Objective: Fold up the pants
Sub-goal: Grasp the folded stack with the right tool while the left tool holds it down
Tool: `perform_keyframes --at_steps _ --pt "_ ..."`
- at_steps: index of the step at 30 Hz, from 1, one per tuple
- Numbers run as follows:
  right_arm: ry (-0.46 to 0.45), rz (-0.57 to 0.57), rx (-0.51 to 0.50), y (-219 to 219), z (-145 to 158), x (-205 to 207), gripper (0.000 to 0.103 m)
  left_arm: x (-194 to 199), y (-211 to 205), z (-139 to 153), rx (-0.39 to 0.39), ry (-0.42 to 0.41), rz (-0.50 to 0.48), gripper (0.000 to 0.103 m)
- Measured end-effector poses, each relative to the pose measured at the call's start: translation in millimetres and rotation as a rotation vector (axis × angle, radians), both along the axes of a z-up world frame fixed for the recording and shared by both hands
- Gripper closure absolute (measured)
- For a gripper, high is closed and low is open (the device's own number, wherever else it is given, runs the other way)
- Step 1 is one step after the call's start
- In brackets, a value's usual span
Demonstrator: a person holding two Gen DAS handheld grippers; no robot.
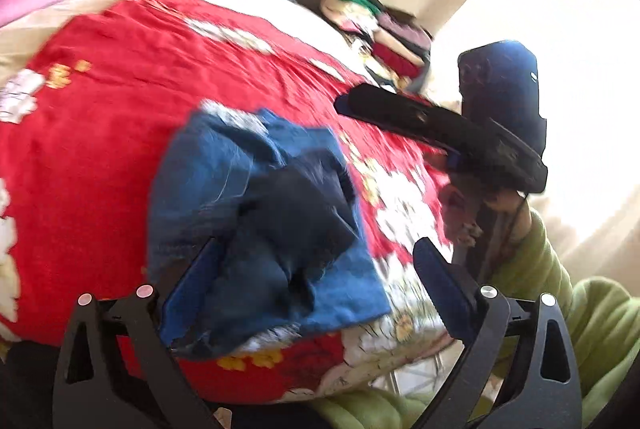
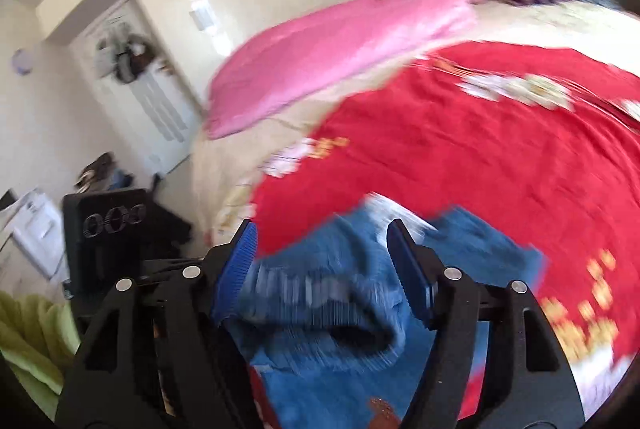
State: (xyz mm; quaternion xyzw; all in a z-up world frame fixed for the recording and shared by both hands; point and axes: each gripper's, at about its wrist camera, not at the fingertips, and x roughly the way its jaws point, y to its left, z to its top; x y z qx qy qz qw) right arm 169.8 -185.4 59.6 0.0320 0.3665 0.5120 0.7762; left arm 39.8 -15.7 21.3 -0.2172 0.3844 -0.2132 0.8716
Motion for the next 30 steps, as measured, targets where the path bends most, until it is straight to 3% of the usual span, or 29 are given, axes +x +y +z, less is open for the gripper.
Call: perform_keyframes --at_steps 6,13,20,28,30 --pt "0.047 -0.060 -0.100 -13.5 -30.6 -12.3 0.043 3.5 -29.6 -20.9 0.121 0.053 -0.053 0.008" --pt "0.079 -0.115 -0.242 -14.0 -72.3 -10.5 0.048 1.5 -30.8 -24.7 0.145 0.054 -0.048 0.008" --pt "0.056 -0.133 -0.154 -31.6 -49.3 -20.7 0.045 -7.8 -10.5 1.2 0.193 0.003 0.054 0.007" --pt "-0.022 -0.106 -0.155 -14.3 -22.3 -17.4 0.042 -13.9 12.7 10.4 0.304 -0.012 0.218 0.008" --pt "-0.032 -0.090 -0.175 -3.3 -22.1 -12.6 0.042 -12.4 16.7 6.7 0.351 -0.004 0.252 0.020"
